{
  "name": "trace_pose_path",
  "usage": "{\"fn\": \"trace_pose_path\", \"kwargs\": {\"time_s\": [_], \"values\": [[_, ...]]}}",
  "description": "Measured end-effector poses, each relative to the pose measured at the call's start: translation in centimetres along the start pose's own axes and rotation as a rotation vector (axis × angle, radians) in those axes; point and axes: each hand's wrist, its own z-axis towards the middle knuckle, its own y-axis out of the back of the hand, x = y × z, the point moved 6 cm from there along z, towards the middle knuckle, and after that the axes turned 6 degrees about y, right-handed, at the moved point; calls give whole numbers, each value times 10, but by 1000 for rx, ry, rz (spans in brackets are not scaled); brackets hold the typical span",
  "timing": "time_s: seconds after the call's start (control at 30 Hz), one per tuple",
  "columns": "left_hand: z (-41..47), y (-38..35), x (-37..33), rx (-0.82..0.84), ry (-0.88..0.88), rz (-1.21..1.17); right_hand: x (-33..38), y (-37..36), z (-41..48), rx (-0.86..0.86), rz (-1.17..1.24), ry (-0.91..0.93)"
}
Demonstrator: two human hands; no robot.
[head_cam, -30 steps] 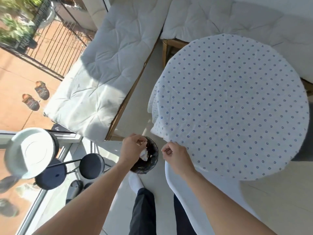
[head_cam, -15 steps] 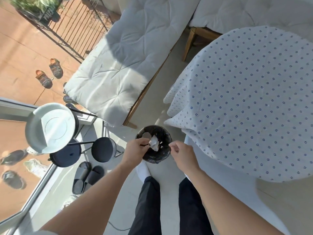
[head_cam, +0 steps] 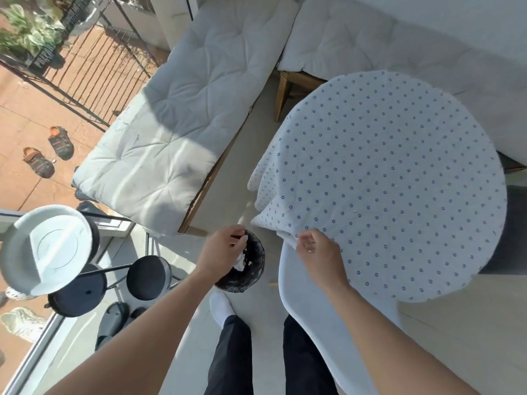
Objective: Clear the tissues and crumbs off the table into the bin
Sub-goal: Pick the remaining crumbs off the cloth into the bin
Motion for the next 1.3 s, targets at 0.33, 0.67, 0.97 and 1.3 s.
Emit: {"fn": "trace_pose_path", "kwargs": {"time_s": [0.33,0.67,0.97,1.3], "values": [[29,-68,-127,-88,-434,219,-73,103,25,-199,-4,-97],[57,-115,-143,-85,-471,522,-87,118,70,-169,-105,118],[57,-115,-142,-77,-486,517,-79,117,78,-156,-232,264],[54,-121,-149,-124,-484,625,-111,137,56,-308,-90,40]]}}
